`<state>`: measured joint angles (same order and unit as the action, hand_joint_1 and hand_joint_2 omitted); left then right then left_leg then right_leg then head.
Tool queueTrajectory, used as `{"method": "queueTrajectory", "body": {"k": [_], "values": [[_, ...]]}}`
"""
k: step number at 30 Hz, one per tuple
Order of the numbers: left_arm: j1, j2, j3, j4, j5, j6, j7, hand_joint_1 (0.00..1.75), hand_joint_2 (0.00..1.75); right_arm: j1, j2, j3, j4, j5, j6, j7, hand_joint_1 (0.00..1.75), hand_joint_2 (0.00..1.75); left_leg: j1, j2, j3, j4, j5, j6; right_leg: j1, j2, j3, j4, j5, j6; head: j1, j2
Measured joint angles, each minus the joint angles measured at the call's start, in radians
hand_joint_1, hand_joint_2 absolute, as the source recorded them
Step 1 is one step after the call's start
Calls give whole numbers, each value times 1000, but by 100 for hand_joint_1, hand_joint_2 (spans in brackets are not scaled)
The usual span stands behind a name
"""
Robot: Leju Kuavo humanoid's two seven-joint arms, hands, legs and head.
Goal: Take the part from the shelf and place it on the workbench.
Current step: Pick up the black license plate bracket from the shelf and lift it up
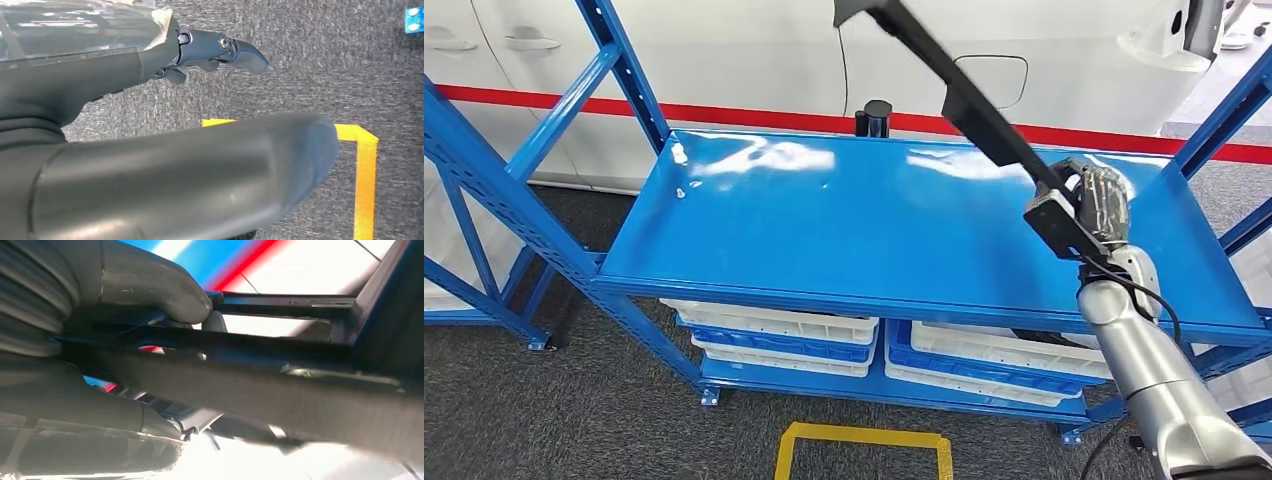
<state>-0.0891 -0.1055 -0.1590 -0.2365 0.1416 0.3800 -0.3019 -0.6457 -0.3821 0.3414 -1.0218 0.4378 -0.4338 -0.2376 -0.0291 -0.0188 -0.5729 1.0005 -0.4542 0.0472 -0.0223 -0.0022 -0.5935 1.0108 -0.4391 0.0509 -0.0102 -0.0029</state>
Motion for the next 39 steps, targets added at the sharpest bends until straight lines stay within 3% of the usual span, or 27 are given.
{"method": "queueTrajectory", "body": {"k": [16, 26, 30, 33, 34, 37, 39], "values": [[5, 10, -43, 0, -24, 40, -34, 0, 0, 212, -65, -137, -562, 61, -194, -60, 175, 175, -1, 0, -2, 0, -2, 2, 0, 0, -1, 0, 0, 0, 0, 0], [5, 17, -56, 0, -33, 73, -49, 0, 0, 252, -43, -144, -669, 68, -199, -70, 175, 175, -1, 2, -1, 0, -2, 2, 0, 1, -1, 0, 0, 0, 0, 0], [5, 19, -58, 0, -33, 75, -49, 0, 175, 257, -40, -144, -678, 68, -199, -70, 175, 175, -1, 1, -1, 0, -2, 2, 0, 1, -1, 0, 0, 0, 0, 0], [3, 20, -59, 0, -30, 94, -50, 0, 44, 256, -34, -143, -680, 61, -197, -72, 175, 175, -1, 1, -1, 0, -2, 2, 0, 1, -1, 0, 0, 0, 0, 0], [1, 20, -59, 0, -28, 101, -48, 0, 44, 254, -31, -142, -679, 59, -197, -72, 175, 175, -1, 1, -1, 0, -2, 2, 0, 1, -1, 0, 0, 0, 0, 0], [-6, 22, -58, 0, -12, 108, -38, 0, 175, 247, -20, -137, -678, 57, -197, -75, 175, 175, -1, 1, -1, 0, -2, 2, 0, 1, -1, 0, 0, 0, 0, 0], [-9, 21, -55, 0, 0, 110, -40, 0, 175, 245, -15, -133, -676, 55, -200, -78, 174, 175, -1, 1, -1, 0, -2, 2, 0, 1, -1, 0, 0, 0, 0, 0]]}}
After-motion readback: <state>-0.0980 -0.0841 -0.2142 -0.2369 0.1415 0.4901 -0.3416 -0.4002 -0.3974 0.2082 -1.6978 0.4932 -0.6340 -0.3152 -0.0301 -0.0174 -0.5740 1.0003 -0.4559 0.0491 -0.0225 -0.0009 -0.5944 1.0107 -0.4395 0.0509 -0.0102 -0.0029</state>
